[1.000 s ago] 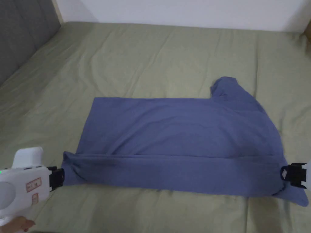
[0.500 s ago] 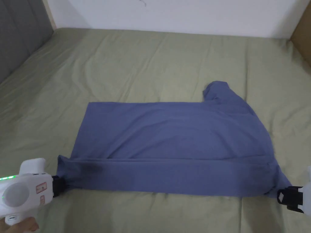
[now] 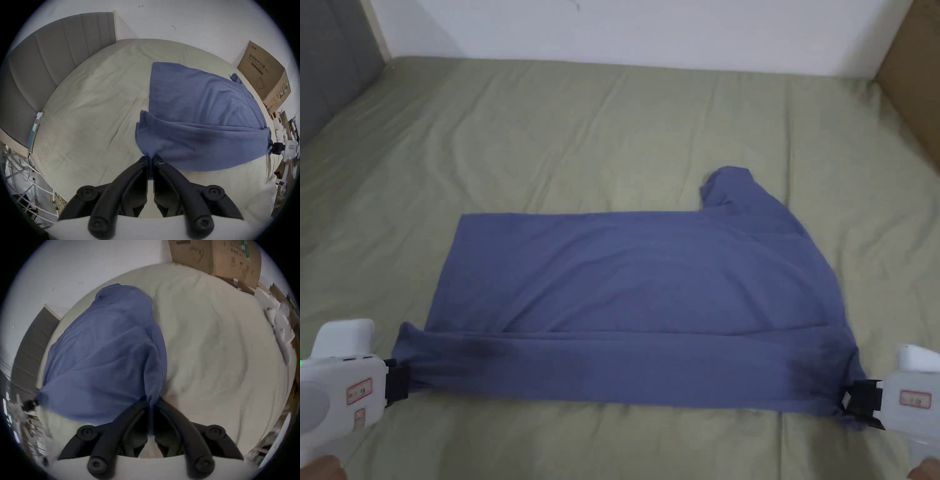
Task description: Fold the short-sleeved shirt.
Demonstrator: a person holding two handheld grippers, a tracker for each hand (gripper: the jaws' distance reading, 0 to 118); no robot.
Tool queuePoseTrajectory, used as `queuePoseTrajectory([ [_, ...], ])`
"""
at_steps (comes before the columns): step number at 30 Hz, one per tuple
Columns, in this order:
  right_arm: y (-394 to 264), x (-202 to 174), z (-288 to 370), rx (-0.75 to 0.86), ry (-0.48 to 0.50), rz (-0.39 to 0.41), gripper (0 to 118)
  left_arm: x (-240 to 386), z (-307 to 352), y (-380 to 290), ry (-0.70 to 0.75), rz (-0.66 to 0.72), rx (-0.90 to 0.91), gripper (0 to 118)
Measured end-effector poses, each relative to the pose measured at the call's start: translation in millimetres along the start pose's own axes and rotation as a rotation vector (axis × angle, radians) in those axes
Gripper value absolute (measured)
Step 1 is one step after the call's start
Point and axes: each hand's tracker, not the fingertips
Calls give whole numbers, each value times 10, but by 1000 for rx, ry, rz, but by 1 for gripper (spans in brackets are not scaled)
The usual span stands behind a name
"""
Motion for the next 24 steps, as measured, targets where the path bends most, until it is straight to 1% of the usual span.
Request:
queuePoseTrajectory([
  [1, 5, -47, 48, 10, -13, 55, 3, 2, 12, 4, 0, -6, -1, 5],
  [2, 13, -76, 92, 25, -32, 70, 3, 4, 25, 12, 1, -10, -2, 5],
  [3, 34, -77, 124, 17, -18, 80, 3, -13, 22, 27, 0, -12, -3, 5],
  [4, 62, -65, 146, -2, -15, 85, 3, -14, 26, 35, -2, -17, -3, 5],
  [7, 104, 3, 318, 21, -3, 87, 3, -13, 66, 56, -1, -32, -11, 4],
  [11, 54, 101, 599, 52, 45, 53, 3, -49, 201, 21, 3, -56, 3, 4],
  [15, -225, 76, 914, 25, 48, 82, 3, -197, 369, -90, -11, -43, 0, 4],
  [16, -313, 83, 972, 15, 62, 69, 3, -208, 406, -138, 1, -59, -6, 4],
  [17, -436, 114, 1006, -14, 77, 28, 3, -219, 440, -203, 13, -85, -19, 4],
  [18, -562, 143, 1027, -37, 84, 21, 3, -229, 453, -273, 28, -124, -45, 4],
  [19, -670, 159, 1015, -45, 74, 40, 3, -243, 432, -338, 40, -144, -71, 4],
  [21, -910, 189, 942, -117, 34, 34, 3, -284, 331, -478, 61, -163, -126, 4],
  [22, -989, 211, 886, -129, 53, 22, 3, -303, 278, -522, 58, -156, -150, 4],
  [23, -1064, 227, 819, -146, 60, -6, 3, -307, 214, -561, 65, -151, -154, 4],
  [24, -1096, 331, 695, -151, 54, -32, 3, -301, 179, -582, 58, -152, -154, 5],
])
